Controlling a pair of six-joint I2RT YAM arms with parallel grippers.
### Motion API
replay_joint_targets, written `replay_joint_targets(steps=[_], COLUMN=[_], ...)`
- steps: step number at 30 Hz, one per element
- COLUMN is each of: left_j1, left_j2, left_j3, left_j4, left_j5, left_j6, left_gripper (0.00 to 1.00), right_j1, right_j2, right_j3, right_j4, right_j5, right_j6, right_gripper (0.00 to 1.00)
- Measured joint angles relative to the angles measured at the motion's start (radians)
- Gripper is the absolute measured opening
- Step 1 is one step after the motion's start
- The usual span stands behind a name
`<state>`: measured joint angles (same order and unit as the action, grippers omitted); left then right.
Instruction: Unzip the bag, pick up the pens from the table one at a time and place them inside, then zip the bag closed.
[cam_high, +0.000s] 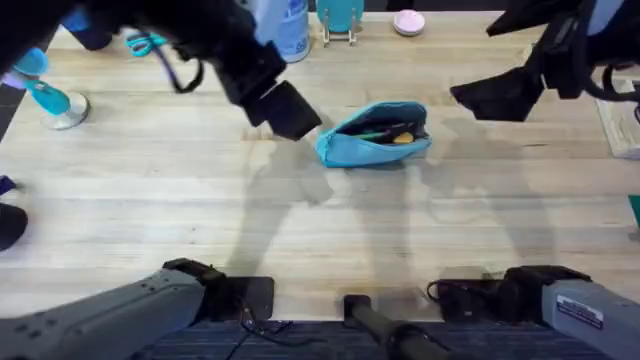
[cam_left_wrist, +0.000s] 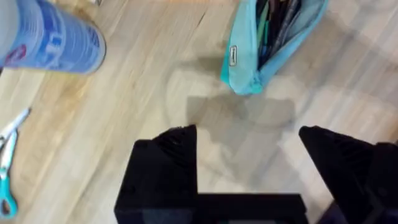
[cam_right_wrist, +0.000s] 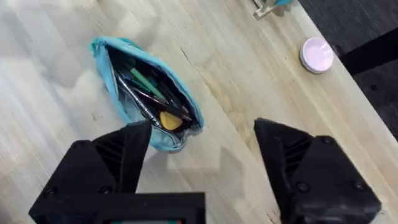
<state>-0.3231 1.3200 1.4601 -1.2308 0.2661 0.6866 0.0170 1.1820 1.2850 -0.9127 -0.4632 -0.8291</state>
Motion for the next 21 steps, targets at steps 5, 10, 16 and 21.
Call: replay_joint_targets(steps=[5, 10, 16, 21], left_j1=[0.008, 0.008, 0.008, 0.008], left_j2=[-0.078, -0.137, -0.239, -0.351], left_j3=[0.0, -0.004, -0.112, -0.268], left_j4=[-0.088, -0.187, -0.191, -0.088], left_j5=[0.003, 0.003, 0.004, 0.029], left_j6=[-0.024, -0.036, -0.04, -0.04], left_gripper=[0.995, 0.995, 0.996, 0.996], right_j1=[0.0, 0.0, 0.0, 0.0], right_j2=[0.0, 0.0, 0.0, 0.0], right_j3=[0.0, 0.0, 0.0, 0.0], right_j4=[0.009, 0.011, 0.012, 0.013], right_j5=[0.0, 0.001, 0.0, 0.0], right_j6=[0.003, 0.007, 0.015, 0.022], right_gripper=[0.997, 0.997, 0.997, 0.997])
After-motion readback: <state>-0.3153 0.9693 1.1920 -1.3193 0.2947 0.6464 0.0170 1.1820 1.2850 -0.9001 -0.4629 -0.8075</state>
